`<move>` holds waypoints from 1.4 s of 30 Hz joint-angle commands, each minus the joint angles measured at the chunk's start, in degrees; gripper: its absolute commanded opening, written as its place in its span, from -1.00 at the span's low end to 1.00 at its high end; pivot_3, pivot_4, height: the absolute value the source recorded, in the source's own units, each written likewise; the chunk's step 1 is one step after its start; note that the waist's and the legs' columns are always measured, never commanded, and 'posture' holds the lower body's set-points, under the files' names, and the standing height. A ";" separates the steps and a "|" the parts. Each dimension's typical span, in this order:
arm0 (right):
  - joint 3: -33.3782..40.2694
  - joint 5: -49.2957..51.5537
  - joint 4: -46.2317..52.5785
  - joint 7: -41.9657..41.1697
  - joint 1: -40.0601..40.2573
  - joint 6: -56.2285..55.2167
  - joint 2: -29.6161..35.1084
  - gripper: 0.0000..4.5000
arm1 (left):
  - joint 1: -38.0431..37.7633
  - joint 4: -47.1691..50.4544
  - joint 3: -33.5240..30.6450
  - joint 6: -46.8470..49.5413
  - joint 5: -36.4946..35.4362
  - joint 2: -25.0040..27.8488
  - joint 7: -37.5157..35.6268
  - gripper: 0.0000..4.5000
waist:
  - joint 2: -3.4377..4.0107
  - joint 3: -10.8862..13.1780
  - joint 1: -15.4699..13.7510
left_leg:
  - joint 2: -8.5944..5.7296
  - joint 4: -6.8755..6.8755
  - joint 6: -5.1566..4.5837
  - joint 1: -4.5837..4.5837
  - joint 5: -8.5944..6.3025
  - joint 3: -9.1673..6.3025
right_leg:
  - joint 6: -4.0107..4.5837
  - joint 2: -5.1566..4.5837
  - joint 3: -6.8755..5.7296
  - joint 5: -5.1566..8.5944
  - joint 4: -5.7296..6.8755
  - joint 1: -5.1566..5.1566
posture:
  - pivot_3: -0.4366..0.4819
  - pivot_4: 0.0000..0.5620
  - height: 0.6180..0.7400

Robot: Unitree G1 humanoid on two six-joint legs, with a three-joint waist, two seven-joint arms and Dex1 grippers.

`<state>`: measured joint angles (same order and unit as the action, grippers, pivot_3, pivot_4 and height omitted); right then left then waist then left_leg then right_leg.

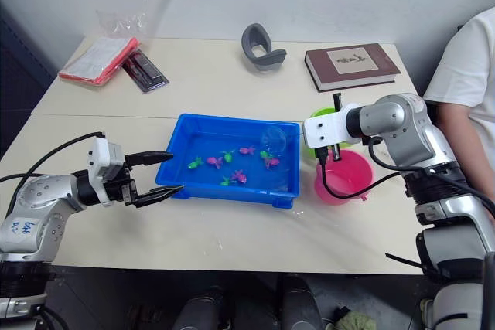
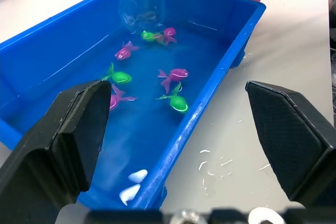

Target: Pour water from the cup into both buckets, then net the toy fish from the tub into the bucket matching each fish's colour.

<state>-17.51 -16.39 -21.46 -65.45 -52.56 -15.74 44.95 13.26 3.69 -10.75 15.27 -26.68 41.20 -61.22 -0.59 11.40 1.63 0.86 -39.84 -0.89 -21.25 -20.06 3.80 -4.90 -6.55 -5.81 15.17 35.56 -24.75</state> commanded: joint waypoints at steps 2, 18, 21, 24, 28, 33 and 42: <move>2.40 3.61 1.02 -1.20 -1.01 1.08 0.42 -1.00 | 0.78 0.04 -0.49 -1.01 -0.01 0.71 -0.33 0.96 | 0.00 0.00 -0.04 | 0.00 0.00 0.00 0.00 0.00 0.00 | 0.00 0.00 0.00 0.00 0.00 0.01 | -0.05 -0.47 1.00; 3.29 12.76 2.79 -5.94 -1.06 0.55 -0.88 -1.00 | 0.68 -0.28 -0.56 -1.22 0.27 1.02 -0.46 0.96 | 0.00 0.00 -0.06 | 0.00 -0.01 0.00 0.00 0.00 -0.01 | 0.00 0.01 -0.01 0.00 0.00 0.01 | -0.05 -0.47 1.00; 1.83 11.54 3.29 -6.69 -0.10 -1.29 -0.75 -1.00 | 1.11 -0.69 -0.40 -1.38 0.42 1.04 -0.50 0.96 | 0.00 0.00 -0.07 | 0.00 -0.02 -0.01 0.00 0.00 -0.01 | 0.00 0.00 -0.02 0.00 0.00 0.02 | -0.05 -0.47 1.00; 1.26 9.73 1.72 -4.98 -0.19 -3.52 -1.66 -1.00 | 1.50 -0.87 -0.25 -1.49 0.48 0.94 -0.41 0.96 | 0.00 0.00 -0.06 | 0.00 -0.04 -0.01 0.00 0.00 -0.01 | 0.00 0.00 -0.01 0.00 0.01 0.02 | -0.05 -0.47 1.00; -0.02 6.36 -3.05 -2.33 -0.66 -9.54 -2.50 -1.00 | 1.71 -0.89 -0.32 -1.51 0.39 0.79 -0.11 0.96 | 0.00 0.00 -0.03 | 0.00 -0.04 0.00 0.00 0.00 -0.01 | 0.00 0.00 -0.01 0.00 0.02 0.01 | -0.05 -0.47 1.00; -0.94 4.00 -8.28 -1.02 -2.48 -14.45 -3.22 -1.00 | 1.82 -0.95 -0.42 -1.52 0.38 0.96 -0.09 0.96 | 0.01 0.00 -0.02 | -0.01 -0.04 -0.01 -0.01 0.00 0.01 | 0.00 0.00 0.00 0.00 0.02 0.01 | -0.05 -0.47 1.00; -0.10 0.15 -19.01 6.97 -9.89 -20.74 -3.10 -1.00 | 1.79 -0.89 -0.35 -1.70 0.45 0.66 0.24 0.96 | 0.05 0.03 0.11 | 0.00 -0.05 0.00 0.00 0.00 0.01 | 0.00 0.00 0.01 0.00 0.04 -0.01 | -0.05 -0.47 1.00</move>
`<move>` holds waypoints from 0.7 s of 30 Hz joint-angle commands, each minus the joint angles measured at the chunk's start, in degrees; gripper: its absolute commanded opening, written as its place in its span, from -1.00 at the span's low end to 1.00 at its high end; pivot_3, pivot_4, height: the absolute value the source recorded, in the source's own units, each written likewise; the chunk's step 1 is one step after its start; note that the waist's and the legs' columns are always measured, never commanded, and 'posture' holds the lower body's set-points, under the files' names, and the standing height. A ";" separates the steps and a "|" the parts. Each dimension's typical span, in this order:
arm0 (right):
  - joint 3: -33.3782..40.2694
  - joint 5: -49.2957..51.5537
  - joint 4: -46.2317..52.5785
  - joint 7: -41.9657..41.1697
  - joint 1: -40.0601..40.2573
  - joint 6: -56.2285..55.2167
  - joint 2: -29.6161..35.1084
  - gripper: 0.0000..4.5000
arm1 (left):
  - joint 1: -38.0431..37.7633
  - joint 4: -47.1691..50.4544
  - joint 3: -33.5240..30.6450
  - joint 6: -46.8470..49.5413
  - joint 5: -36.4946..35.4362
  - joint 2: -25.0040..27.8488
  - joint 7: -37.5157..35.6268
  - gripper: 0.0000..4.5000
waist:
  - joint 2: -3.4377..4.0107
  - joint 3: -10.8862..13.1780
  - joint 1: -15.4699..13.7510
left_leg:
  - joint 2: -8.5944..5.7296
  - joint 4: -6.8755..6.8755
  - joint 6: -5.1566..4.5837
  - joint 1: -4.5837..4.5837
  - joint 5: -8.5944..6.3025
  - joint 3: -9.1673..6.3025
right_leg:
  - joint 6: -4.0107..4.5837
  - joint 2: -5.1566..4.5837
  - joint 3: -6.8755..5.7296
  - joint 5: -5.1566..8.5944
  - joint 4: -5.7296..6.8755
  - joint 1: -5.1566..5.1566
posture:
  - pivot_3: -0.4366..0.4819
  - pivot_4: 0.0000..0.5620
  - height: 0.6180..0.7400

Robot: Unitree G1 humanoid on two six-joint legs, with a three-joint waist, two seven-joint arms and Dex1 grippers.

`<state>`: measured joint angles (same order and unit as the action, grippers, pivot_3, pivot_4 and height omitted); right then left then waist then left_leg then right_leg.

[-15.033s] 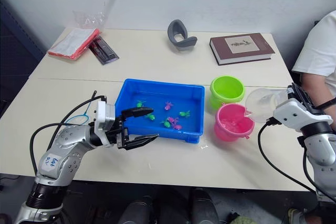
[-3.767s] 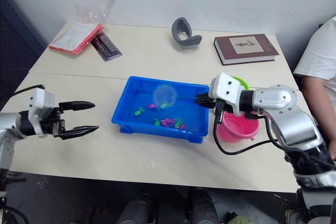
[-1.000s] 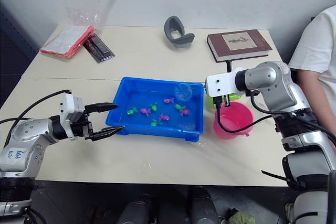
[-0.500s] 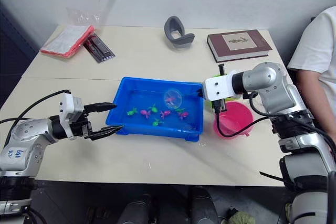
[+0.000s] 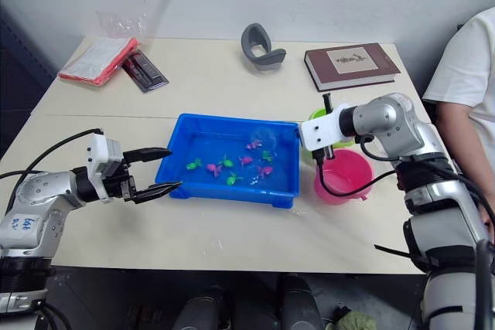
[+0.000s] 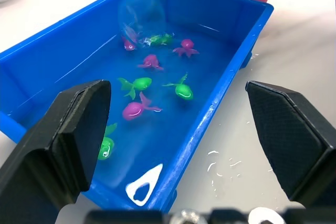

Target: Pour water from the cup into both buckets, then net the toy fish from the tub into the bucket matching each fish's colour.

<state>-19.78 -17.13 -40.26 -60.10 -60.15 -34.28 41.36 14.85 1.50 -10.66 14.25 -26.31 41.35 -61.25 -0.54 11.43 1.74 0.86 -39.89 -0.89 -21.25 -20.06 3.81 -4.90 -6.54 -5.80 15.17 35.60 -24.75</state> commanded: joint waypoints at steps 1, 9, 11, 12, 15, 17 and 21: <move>2.50 2.60 0.47 -0.02 -2.16 -1.57 0.58 -1.00 | 0.11 1.37 -0.44 -0.71 0.07 0.46 0.33 0.96 | 0.00 0.00 -0.01 | 0.00 0.00 0.00 0.00 0.00 0.00 | 0.00 0.00 0.00 0.00 -0.01 0.00 | -0.05 -0.47 1.00; 3.69 10.14 10.26 -7.84 2.22 1.80 2.58 -1.00 | -0.54 1.64 -0.62 -0.81 -0.11 0.34 0.67 0.96 | 0.00 0.00 -0.14 | 0.00 -0.02 0.00 -0.01 0.00 -0.02 | 0.00 -0.01 -0.01 0.00 0.00 0.03 | -0.05 -0.47 1.00; 3.06 8.91 11.53 -8.30 4.04 1.96 3.46 -1.00 | -0.41 1.41 -0.47 -0.99 -0.02 0.26 0.60 0.96 | 0.00 0.00 -0.18 | 0.00 -0.03 0.00 0.00 0.00 -0.03 | 0.00 -0.01 -0.02 0.00 0.00 0.04 | -0.05 -0.47 1.00; 2.76 7.76 11.58 -7.85 4.59 1.73 3.77 -1.00 | -0.31 1.33 -0.40 -1.04 0.01 0.24 0.57 0.96 | 0.00 0.00 -0.22 | 0.00 -0.03 -0.01 0.00 0.00 -0.03 | 0.00 -0.01 -0.02 0.00 0.00 0.05 | -0.05 -0.47 1.00; 2.37 4.76 10.03 -5.49 4.83 0.01 4.03 -1.00 | 0.15 1.10 -0.27 -1.10 0.06 0.22 0.56 0.96 | 0.00 0.00 -0.17 | -0.01 -0.04 -0.02 0.00 -0.01 -0.04 | 0.00 -0.02 -0.03 0.00 -0.02 0.06 | -0.05 -0.47 1.00; 1.92 2.99 8.13 -4.94 4.87 -0.54 4.30 -1.00 | 0.29 0.99 -0.22 -1.14 0.10 0.28 0.50 0.96 | 0.01 0.01 -0.15 | 0.00 -0.03 -0.01 0.00 -0.01 -0.03 | 0.00 -0.01 -0.03 0.00 0.00 0.05 | -0.05 -0.47 1.00; 1.44 1.32 6.38 -4.00 4.90 -1.16 3.57 -1.00 | 0.61 0.58 -0.23 -1.21 0.21 0.60 0.29 0.96 | 0.04 0.02 0.01 | 0.00 -0.03 -0.01 0.02 0.00 0.00 | 0.00 0.00 -0.01 0.00 0.00 0.04 | -0.05 -0.47 1.00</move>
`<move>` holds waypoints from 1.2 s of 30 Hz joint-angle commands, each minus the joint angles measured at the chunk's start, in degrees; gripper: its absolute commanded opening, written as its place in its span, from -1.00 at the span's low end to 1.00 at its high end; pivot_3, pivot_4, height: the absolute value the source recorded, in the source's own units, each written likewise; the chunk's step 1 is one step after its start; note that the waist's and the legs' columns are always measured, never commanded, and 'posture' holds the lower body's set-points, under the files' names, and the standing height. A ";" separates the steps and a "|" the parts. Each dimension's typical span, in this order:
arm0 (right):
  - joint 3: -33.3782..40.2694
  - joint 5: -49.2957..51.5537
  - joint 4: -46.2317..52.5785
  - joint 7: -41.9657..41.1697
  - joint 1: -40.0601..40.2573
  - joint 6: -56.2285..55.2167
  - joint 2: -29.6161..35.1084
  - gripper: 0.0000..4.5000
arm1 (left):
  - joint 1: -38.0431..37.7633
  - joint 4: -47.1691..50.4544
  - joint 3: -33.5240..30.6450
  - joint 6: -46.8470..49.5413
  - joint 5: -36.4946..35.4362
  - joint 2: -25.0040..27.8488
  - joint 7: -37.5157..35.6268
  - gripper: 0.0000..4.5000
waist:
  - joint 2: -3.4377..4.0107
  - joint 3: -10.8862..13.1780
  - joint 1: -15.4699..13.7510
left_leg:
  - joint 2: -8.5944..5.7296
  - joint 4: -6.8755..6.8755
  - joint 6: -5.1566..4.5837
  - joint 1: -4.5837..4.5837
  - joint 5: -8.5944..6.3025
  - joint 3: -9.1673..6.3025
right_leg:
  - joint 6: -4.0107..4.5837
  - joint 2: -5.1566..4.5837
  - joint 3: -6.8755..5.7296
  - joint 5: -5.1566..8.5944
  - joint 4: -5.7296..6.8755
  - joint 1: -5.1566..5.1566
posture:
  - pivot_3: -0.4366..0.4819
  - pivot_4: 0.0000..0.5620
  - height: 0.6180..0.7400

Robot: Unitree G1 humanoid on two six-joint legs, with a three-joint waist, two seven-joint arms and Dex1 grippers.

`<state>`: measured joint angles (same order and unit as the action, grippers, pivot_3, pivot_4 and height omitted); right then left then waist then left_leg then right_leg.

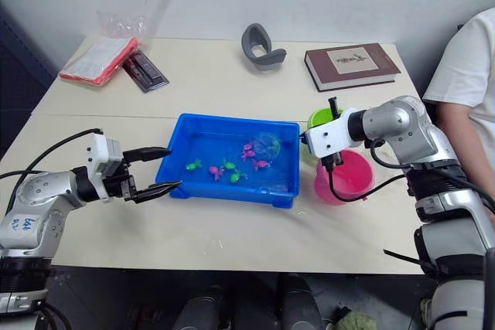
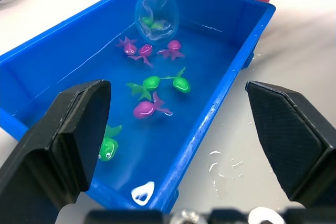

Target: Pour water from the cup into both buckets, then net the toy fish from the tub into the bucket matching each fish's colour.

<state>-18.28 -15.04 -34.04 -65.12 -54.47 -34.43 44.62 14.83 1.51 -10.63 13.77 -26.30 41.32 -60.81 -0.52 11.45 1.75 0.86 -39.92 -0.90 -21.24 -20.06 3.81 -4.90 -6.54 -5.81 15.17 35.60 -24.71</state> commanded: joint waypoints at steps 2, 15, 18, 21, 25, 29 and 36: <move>-0.25 -1.24 -0.07 1.41 -0.83 -0.81 -0.39 -1.00 | 0.74 0.46 -0.29 -0.71 0.22 0.77 -0.21 0.96 | 0.03 0.02 -0.01 | 0.00 0.00 0.00 0.00 0.00 0.00 | 0.00 0.00 0.00 0.00 0.01 0.00 | -0.05 -0.47 1.00; 0.03 5.23 8.34 -5.86 2.68 13.90 -4.75 -1.00 | -0.10 0.46 -1.24 -0.77 0.21 1.58 -0.38 0.96 | 0.03 0.02 -0.17 | 0.00 -0.02 0.00 -0.01 0.00 -0.03 | 0.00 0.00 -0.02 0.00 0.02 0.02 | -0.05 -0.47 1.00; 1.01 7.65 11.42 -8.12 3.49 20.37 -4.11 -1.00 | -0.63 0.56 -1.77 -0.82 0.14 1.95 -0.39 0.96 | 0.03 0.02 -0.18 | 0.00 -0.03 0.00 -0.01 0.00 -0.04 | 0.00 0.00 -0.02 0.00 0.01 0.02 | -0.05 -0.47 1.00; 2.59 10.88 13.04 -9.59 4.84 27.82 -3.94 -1.00 | -1.19 0.79 -1.94 -0.89 0.00 2.04 -0.12 0.96 | 0.03 0.02 -0.19 | 0.00 -0.02 0.00 -0.01 0.00 -0.06 | 0.00 -0.01 -0.03 0.00 0.01 0.02 | -0.05 -0.47 1.00; 4.71 14.64 14.74 -10.08 6.05 36.66 -4.77 -1.00 | -1.41 0.99 -1.81 -0.91 -0.04 1.92 0.16 0.96 | 0.04 0.02 -0.19 | 0.00 -0.02 -0.01 -0.01 0.00 -0.06 | 0.00 -0.02 -0.03 0.00 0.00 0.03 | -0.05 -0.47 1.00; 6.52 17.76 15.98 -10.18 7.03 43.79 -4.38 -1.00 | -1.09 0.76 -1.78 -0.95 -0.04 1.99 0.23 0.96 | 0.04 0.02 -0.21 | 0.00 -0.02 -0.01 -0.01 0.00 -0.07 | 0.00 -0.03 -0.03 0.00 0.01 0.02 | -0.05 -0.47 1.00; 10.79 25.12 22.23 -12.66 9.19 56.50 -1.66 -1.00 | -0.89 0.46 -2.00 -1.03 -0.21 2.36 -0.21 0.96 | 0.04 0.02 -0.27 | 0.00 -0.02 -0.01 -0.02 -0.01 -0.07 | 0.00 -0.03 -0.03 0.00 0.00 0.02 | -0.05 -0.47 1.00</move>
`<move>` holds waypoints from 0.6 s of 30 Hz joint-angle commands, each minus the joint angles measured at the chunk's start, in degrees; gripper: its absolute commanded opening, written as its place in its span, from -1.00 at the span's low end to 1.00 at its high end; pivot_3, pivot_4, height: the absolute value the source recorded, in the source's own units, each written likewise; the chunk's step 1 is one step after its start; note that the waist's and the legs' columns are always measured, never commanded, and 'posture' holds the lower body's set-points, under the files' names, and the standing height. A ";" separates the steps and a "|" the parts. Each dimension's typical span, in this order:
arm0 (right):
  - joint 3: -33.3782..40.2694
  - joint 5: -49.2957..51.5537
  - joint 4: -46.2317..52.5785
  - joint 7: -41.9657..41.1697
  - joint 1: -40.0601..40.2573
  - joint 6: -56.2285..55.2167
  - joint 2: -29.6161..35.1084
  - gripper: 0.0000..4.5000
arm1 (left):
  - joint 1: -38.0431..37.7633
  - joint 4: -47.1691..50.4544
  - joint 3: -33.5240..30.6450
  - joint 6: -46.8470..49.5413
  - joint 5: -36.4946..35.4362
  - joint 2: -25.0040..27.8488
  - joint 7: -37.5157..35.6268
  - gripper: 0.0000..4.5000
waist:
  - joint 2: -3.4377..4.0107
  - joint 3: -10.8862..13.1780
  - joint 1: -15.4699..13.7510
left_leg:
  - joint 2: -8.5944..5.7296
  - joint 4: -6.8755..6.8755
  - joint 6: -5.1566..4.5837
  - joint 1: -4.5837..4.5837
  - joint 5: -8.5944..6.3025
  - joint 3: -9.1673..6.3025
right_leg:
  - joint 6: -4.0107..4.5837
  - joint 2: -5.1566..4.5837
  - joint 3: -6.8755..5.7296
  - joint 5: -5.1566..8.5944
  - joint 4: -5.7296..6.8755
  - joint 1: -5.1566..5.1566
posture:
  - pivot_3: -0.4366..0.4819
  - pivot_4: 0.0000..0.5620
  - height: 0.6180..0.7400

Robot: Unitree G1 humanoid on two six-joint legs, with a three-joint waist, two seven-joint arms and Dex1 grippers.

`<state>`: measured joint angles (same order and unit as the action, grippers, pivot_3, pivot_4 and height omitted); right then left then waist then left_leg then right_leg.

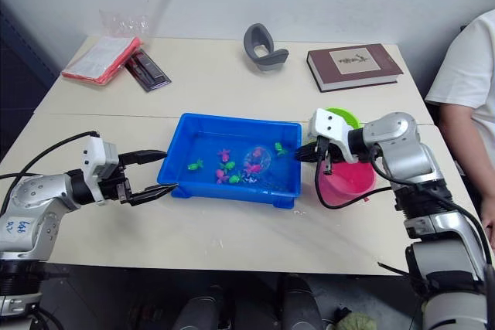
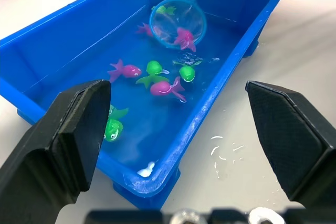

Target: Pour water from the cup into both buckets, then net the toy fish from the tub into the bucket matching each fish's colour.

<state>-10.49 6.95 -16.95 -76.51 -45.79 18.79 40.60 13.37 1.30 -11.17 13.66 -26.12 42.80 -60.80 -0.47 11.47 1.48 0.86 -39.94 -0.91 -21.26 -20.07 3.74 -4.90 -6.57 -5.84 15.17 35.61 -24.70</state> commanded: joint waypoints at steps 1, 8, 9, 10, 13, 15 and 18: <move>3.38 3.86 6.37 -1.31 0.89 4.63 2.87 -1.00 | 0.63 0.59 -1.42 -0.93 -0.42 0.86 -0.30 0.96 | 0.00 0.00 -0.01 | 0.00 0.00 0.00 0.00 0.00 0.00 | 0.00 0.00 0.00 0.00 0.00 -0.01 | -0.05 -0.47 1.00; 10.98 11.25 17.02 2.65 5.67 16.52 6.18 -1.00 | 2.86 0.49 -0.89 0.19 -2.06 -0.02 -1.24 0.96 | 0.00 0.00 -0.11 | 0.01 0.01 0.01 0.00 -0.02 -0.02 | 0.00 0.00 -0.01 0.00 -0.01 0.00 | -0.05 -0.47 1.00; 13.55 13.15 19.54 3.16 7.85 19.00 7.33 -1.00 | 3.84 1.14 -0.73 1.93 -3.57 -0.58 -1.13 0.96 | 0.00 0.00 -0.47 | 0.01 0.01 0.01 -0.01 -0.02 -0.02 | 0.00 0.00 -0.01 0.00 -0.02 0.00 | -0.05 -0.47 1.00; 16.11 15.10 21.90 3.58 10.12 21.27 8.37 -1.00 | 4.77 1.84 -0.51 3.45 -5.00 -1.07 -1.24 0.96 | 0.00 0.00 -1.04 | 0.00 0.01 0.01 -0.03 -0.02 -0.06 | 0.00 -0.02 -0.04 0.00 -0.04 0.02 | -0.05 -0.47 1.00; 24.71 19.80 28.28 6.06 18.01 24.83 10.13 -1.00 | 7.68 3.39 1.10 6.33 -7.28 -1.88 -2.60 0.96 | 0.00 0.00 -1.83 | -0.02 0.00 -0.04 -0.03 -0.05 -0.04 | -0.02 -0.01 -0.04 -0.01 -0.09 0.05 | -0.05 -0.47 1.00; 31.06 21.71 32.30 7.20 24.28 24.82 10.54 -1.00 | 9.68 3.73 2.79 7.05 -7.37 -2.19 -3.76 0.96 | -0.01 0.00 -2.29 | -0.03 0.00 -0.04 -0.01 -0.06 -0.07 | -0.03 0.02 -0.08 -0.02 -0.14 0.12 | -0.05 -0.47 1.00; 39.37 23.65 36.55 10.20 31.73 25.10 9.93 -1.00 | 12.02 3.55 4.47 7.52 -7.35 -3.38 -4.46 0.96 | -0.01 0.00 -2.95 | -0.03 0.01 -0.04 0.00 -0.06 -0.03 | -0.03 0.10 -0.07 -0.02 -0.16 0.12 | -0.05 -0.47 1.00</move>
<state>23.09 28.52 16.10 -67.77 -14.95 43.97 50.24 24.50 3.38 -7.17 21.09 -32.16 39.71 -64.56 -0.48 11.47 -1.47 0.80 -39.93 -0.95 -21.26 -20.13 3.71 -4.94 -6.44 -5.90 15.15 35.47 -24.57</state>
